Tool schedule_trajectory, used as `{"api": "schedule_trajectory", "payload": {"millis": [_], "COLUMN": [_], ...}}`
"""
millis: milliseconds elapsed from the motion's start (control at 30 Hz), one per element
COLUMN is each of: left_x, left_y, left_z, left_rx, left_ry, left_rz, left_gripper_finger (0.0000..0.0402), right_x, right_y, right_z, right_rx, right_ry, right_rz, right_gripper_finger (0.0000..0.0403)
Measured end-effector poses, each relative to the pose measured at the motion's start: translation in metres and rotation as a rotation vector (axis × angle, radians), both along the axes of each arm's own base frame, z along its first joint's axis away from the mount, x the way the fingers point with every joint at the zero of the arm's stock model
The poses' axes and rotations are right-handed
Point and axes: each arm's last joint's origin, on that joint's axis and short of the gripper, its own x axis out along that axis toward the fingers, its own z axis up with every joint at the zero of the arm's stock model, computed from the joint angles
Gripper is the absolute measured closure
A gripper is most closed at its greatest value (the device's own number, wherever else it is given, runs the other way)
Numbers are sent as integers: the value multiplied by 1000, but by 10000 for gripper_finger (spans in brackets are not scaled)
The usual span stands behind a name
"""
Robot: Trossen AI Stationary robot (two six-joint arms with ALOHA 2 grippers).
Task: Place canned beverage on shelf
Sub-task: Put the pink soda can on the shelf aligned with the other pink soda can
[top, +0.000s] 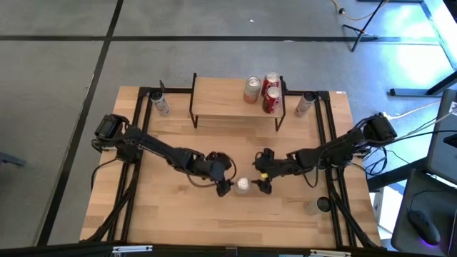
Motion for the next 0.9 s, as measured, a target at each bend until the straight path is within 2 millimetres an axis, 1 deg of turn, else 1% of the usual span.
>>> {"api": "schedule_trajectory", "payload": {"millis": [67,167,300,367,467,500,633,700,733,833,900], "left_x": [-1,-1,-3,-5,-6,-5,4,7,8,9,11], "left_y": [-6,-9,-11,-10,-8,-7,-9,-9,-9,-9,-9], "left_z": [-1,0,0,7,25,28,41,46,47,39,34], "left_rx": [-1,4,-49,-85,-123,-127,-204,-175,-143,0,83], "left_ry": [0,-8,19,3,-79,-101,-261,-331,-340,-317,-309], "left_rz": [-17,-19,-77,-102,-120,-118,-85,-94,-81,-86,-133], "left_gripper_finger": [54,54,54,54,54,54,54,54,54,54,54], "right_x": [1,2,-2,-7,-19,-23,-35,-39,-40,-43,-45], "right_y": [-6,-13,-17,-17,-11,-9,2,8,11,19,24], "right_z": [0,-1,-1,6,19,23,36,38,38,38,37], "right_rx": [-13,-12,22,52,116,127,116,100,104,132,142], "right_ry": [1,15,65,74,93,86,46,30,28,31,31], "right_rz": [-28,-50,-23,2,30,36,-3,-30,-37,-41,-44], "right_gripper_finger": [36,35,36,36,36,36,36,36,36,36,36]}}
